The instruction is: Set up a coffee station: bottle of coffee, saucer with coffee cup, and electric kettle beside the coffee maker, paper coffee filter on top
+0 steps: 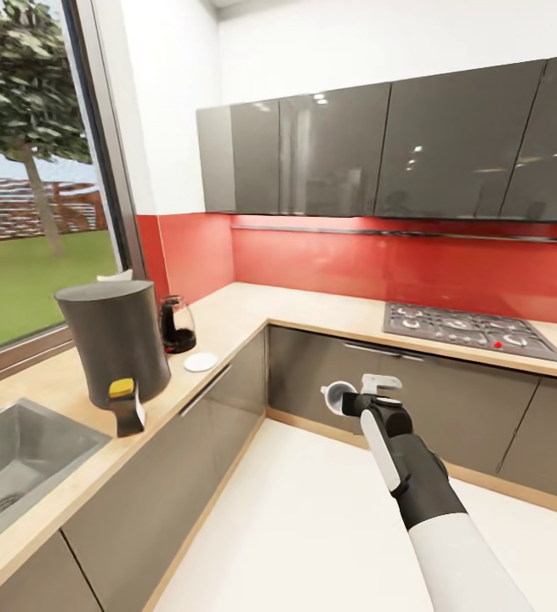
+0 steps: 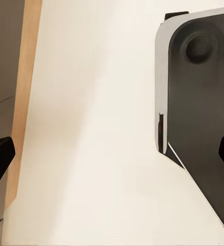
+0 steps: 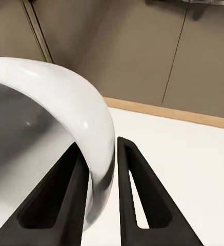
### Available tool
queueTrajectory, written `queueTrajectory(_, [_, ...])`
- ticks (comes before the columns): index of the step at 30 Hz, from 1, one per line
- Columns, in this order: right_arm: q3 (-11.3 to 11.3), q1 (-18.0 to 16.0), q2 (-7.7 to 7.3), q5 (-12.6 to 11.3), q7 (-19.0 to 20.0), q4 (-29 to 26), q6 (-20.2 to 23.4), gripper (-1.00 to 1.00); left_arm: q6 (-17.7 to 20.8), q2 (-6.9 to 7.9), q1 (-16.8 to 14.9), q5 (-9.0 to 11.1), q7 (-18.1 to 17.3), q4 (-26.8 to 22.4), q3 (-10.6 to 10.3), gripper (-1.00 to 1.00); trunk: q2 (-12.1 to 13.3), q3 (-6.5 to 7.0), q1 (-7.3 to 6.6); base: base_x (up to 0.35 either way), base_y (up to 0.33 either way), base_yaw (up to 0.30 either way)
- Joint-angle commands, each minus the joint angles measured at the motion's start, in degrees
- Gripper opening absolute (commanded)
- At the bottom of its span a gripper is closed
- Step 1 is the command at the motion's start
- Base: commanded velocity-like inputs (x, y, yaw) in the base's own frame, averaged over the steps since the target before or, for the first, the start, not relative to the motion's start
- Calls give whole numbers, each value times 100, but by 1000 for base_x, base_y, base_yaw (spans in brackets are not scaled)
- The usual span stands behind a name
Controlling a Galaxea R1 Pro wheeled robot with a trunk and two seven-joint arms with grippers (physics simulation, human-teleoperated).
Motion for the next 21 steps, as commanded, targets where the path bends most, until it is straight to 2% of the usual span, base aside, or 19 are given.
queueTrajectory(1, [8,-2,-2,-66,-46,-4,8,-100,-4,-1,-2,-59,15,3,48,100,-3,-2,5,290,-136,0])
queueTrajectory(11, [8,-2,-28,-50,-46,13,8,-100,-7,-1,-2,-66,15,10,51,100,-3,-2,5,283,-155,0])
queueTrajectory(21, [8,-2,-29,-57,-46,14,0,-100,-3,-1,-2,-58,15,11,50,100,-3,-2,5,160,-243,0])
